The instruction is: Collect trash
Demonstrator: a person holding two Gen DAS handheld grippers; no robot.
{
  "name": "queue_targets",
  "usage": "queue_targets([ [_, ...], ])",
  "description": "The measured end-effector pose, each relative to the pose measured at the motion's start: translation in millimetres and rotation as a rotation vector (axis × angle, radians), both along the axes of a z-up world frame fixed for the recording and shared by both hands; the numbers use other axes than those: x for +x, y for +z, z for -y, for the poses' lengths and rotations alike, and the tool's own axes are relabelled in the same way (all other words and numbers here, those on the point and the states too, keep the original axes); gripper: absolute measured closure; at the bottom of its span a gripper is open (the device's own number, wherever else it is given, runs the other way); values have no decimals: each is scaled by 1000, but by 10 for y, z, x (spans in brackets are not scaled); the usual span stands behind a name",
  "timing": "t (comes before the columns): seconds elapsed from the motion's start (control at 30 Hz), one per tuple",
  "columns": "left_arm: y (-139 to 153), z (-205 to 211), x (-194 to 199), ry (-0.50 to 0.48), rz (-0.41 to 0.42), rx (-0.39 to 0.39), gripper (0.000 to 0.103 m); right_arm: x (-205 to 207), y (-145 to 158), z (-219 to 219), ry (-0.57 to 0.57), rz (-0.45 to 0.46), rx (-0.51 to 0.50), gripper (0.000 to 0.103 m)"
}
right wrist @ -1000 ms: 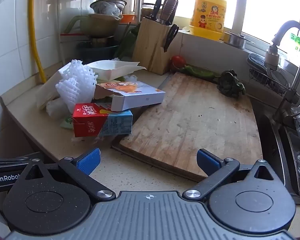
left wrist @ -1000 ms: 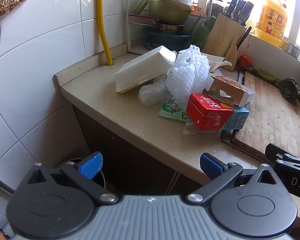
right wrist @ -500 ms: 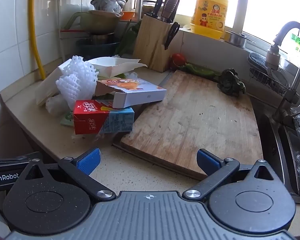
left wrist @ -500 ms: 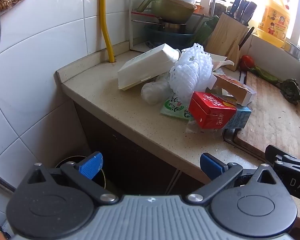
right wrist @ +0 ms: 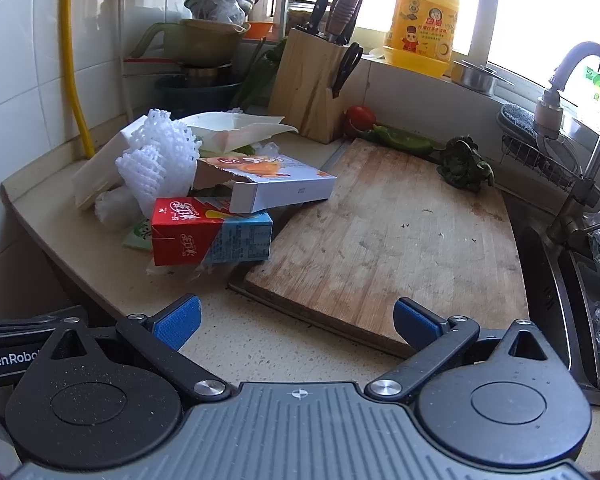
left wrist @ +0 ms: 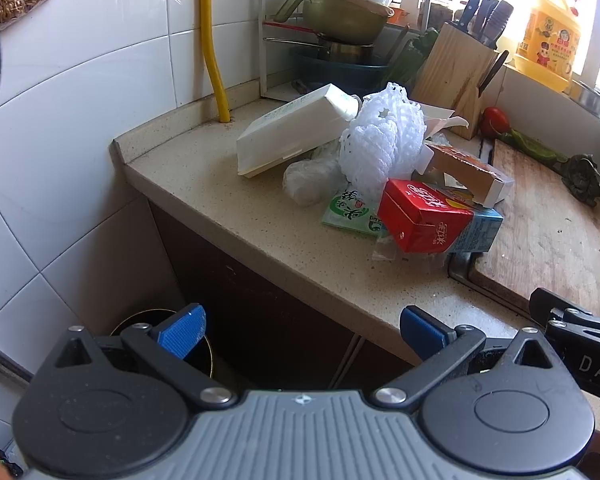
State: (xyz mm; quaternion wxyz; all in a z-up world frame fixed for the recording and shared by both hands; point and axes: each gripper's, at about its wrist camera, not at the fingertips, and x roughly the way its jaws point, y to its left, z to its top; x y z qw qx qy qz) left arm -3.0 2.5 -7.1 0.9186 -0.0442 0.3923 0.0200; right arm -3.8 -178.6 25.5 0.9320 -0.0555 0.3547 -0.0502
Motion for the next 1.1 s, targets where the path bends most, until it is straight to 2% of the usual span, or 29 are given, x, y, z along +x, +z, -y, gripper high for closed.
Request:
queue_targets([
  [1.1, 6, 54, -27, -14, 1, 20, 0, -51, -9, 57, -6, -2, 14, 0],
])
